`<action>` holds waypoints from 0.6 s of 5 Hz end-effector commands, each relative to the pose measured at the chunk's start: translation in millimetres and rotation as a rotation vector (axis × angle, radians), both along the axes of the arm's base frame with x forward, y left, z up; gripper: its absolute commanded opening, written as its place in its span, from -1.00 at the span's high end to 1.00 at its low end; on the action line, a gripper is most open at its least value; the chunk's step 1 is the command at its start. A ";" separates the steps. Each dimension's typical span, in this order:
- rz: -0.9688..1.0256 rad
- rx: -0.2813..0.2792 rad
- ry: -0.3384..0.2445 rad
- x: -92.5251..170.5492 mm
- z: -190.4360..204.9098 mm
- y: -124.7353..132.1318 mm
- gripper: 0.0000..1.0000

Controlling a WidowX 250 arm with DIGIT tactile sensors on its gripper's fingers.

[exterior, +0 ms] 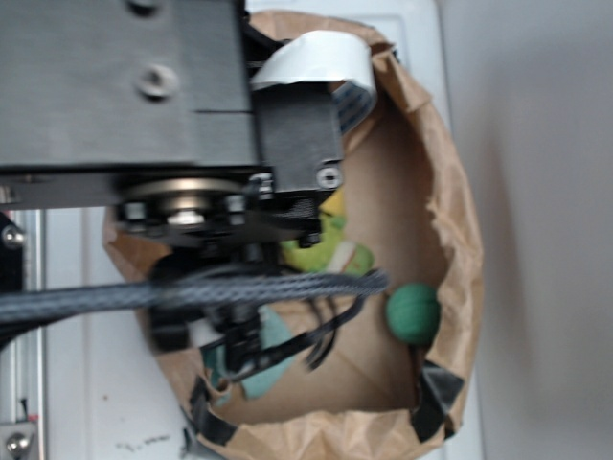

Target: Grab the blue cloth.

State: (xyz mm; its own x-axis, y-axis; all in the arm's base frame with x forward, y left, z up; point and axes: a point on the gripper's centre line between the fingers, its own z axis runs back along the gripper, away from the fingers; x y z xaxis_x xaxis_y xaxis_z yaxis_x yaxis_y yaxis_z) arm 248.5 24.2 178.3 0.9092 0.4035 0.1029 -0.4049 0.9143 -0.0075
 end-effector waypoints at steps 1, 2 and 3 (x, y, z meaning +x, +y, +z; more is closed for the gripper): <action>0.203 -0.102 -0.007 14.0 -34.6 10.4 -1.00; 0.200 -0.172 0.036 3.4 -47.0 -11.2 -1.00; 0.203 -0.208 0.091 1.9 -61.0 -42.2 -1.00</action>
State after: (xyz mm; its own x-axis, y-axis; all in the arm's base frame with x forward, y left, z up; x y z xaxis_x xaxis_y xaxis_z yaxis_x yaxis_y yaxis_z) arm 254.0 -18.7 109.7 0.8003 0.5897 -0.1086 -0.5994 0.7907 -0.1245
